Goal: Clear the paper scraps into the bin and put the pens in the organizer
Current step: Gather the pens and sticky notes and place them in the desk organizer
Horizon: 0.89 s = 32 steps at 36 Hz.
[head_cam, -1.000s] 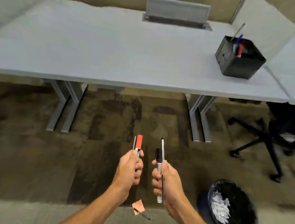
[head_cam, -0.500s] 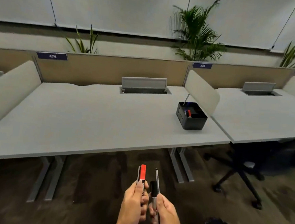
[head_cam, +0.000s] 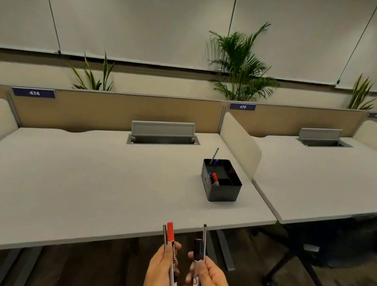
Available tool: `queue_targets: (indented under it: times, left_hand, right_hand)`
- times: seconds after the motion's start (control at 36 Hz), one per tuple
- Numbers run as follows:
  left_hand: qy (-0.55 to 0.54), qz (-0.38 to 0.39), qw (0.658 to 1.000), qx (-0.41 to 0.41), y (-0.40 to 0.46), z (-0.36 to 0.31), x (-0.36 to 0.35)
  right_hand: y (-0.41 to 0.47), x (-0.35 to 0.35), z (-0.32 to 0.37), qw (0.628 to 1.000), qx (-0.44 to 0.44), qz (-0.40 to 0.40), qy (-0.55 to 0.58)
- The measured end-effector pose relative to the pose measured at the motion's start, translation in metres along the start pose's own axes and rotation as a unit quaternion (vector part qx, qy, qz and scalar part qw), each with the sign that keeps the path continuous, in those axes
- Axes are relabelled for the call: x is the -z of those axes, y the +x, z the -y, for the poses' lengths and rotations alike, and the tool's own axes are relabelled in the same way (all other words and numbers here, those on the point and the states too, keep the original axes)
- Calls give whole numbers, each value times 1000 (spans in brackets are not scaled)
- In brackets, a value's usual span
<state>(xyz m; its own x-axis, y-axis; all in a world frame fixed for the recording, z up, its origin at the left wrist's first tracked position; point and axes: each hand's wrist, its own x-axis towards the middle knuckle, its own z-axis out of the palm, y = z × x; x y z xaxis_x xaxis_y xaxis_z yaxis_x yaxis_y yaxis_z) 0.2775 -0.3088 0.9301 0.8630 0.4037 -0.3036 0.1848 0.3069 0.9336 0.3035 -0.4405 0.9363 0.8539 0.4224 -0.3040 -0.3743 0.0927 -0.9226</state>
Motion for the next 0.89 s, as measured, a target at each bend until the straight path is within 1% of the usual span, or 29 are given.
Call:
queue_targets:
  times: [0.08,0.19,0.31,0.44,0.58,0.64,0.72,0.89]
  left_hand:
    - [62,-25,998,-10,20,-8,-23]
    - [88,-10,996,-17,52,-24,-50]
    - [101,8,994,-40,95,-34,-72]
    - [116,38,991,-59,162,-50,-95]
    - [115,72,990,-47,226,-69,-110]
    - [117,78,989,-49,247,-77,-114]
    - [113,86,987,-77,275,-88,-117]
    - [161,119,972,-125,322,-95,-133]
  right_hand:
    - [26,24,16,998,6,-30,-46]
    - [60,48,30,991,40,-50,-114]
    - [101,57,44,989,35,-78,-119]
    - [157,63,66,979,45,-124,-155]
    - [210,65,97,976,53,-182,-106]
    - [228,68,106,967,71,-219,-106]
    - [249,73,119,952,103,-265,-114]
    - [286,89,135,922,141,-317,-175]
